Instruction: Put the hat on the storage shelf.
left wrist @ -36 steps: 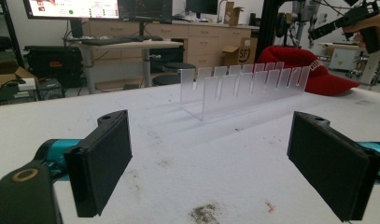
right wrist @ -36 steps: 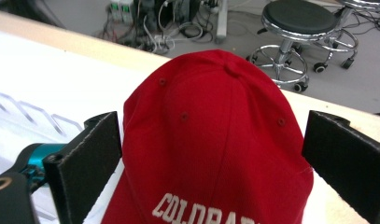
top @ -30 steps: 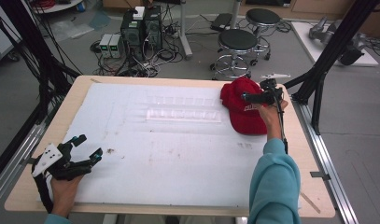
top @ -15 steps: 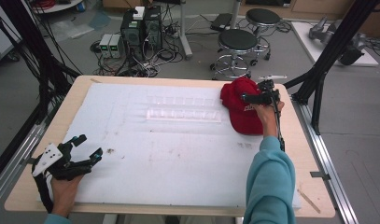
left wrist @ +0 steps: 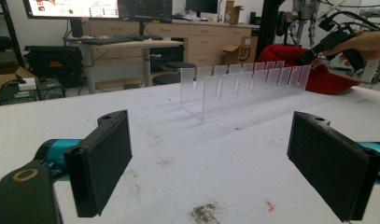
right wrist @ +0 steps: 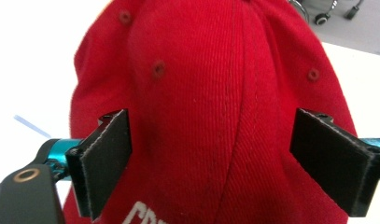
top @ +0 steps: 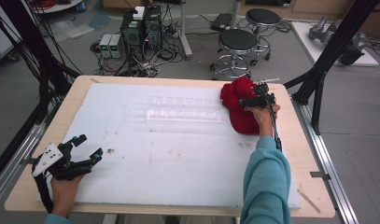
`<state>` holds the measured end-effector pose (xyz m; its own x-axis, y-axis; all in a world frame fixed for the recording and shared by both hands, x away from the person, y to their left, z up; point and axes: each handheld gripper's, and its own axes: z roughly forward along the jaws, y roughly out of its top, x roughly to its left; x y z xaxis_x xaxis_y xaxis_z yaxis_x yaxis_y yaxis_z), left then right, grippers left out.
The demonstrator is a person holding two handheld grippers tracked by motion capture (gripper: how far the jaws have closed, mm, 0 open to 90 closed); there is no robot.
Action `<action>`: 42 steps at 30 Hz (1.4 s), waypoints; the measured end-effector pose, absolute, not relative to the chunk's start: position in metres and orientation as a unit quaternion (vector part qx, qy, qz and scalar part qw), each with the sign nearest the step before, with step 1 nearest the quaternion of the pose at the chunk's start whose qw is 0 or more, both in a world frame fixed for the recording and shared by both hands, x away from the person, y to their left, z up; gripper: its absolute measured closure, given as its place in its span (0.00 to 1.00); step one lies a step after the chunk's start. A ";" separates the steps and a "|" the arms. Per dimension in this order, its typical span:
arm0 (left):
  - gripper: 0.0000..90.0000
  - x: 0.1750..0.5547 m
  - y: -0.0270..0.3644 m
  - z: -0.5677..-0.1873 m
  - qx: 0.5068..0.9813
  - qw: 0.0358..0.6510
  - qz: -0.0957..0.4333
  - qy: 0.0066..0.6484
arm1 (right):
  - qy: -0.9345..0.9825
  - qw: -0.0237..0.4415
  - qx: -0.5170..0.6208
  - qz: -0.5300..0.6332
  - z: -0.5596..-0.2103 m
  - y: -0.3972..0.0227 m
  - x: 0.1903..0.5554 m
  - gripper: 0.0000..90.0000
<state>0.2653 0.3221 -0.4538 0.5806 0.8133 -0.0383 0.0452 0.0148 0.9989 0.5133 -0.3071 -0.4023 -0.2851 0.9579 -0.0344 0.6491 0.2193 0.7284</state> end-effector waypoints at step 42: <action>0.16 0.266 0.322 -0.454 0.632 0.626 0.305 0.340 | 0.733 0.226 0.562 0.310 -0.391 -0.308 0.504 0.97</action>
